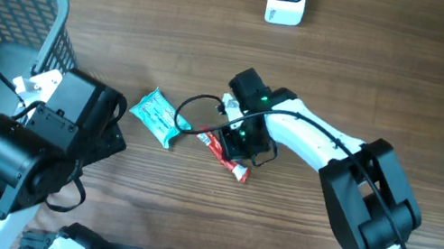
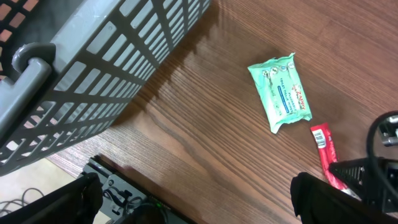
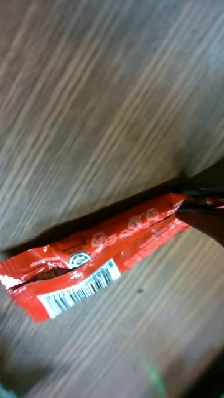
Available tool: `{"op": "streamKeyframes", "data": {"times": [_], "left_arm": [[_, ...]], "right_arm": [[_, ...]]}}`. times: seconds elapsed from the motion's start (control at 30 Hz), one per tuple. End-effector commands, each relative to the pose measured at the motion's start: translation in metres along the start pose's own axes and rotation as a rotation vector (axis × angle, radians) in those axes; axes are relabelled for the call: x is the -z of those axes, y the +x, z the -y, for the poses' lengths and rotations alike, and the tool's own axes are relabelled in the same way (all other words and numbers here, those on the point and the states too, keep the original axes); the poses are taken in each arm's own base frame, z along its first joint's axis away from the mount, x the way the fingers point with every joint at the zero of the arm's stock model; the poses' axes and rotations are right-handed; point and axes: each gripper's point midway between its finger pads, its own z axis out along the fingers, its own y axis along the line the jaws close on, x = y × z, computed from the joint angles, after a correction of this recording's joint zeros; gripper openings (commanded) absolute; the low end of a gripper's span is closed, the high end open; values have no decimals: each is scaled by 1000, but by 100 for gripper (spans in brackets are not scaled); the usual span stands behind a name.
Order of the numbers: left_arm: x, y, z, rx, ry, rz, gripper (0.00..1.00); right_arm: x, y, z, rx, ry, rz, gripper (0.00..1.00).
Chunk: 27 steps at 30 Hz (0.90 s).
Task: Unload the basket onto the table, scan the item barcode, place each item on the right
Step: 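Grasp the red tube with the right gripper, then lift the red tube past the scanner and drop it right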
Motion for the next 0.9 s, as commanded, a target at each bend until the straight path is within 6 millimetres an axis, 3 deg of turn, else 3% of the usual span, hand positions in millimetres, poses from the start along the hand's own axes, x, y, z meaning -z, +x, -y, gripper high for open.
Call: {"op": "streamKeyframes", "data": {"times": [0.0, 0.13, 0.17, 0.23, 0.3, 0.4, 0.47, 0.6, 0.73, 0.87], "left_arm": [[1, -2, -1, -12, -5, 13, 100], [1, -2, -1, -12, -5, 13, 100], [1, -2, -2, -12, -5, 13, 100], [1, -2, -1, -12, -5, 13, 100], [1, -2, -1, -12, -5, 13, 100], [1, -2, -1, -12, -5, 13, 100], [1, -2, -2, -12, -5, 13, 100], [1, -2, -2, -12, -5, 13, 100], [1, -2, -2, -12, -5, 13, 100], [1, -2, -1, -12, -5, 13, 100]], "right_arm": [[63, -16, -14, -42, -96, 164, 4], [132, -25, -6, -10, 46, 379, 5], [137, -24, -7, -6, 48, 392, 5], [149, -21, -29, 27, -51, 410, 4], [165, -23, -37, 32, -73, 466, 4], [204, -20, -54, 87, -96, 589, 5], [243, -2, -77, 148, -157, 685, 5], [295, 37, -104, 219, -229, 811, 5], [327, 63, -110, 257, -216, 926, 5], [331, 65, -98, 223, -151, 958, 5]]}}
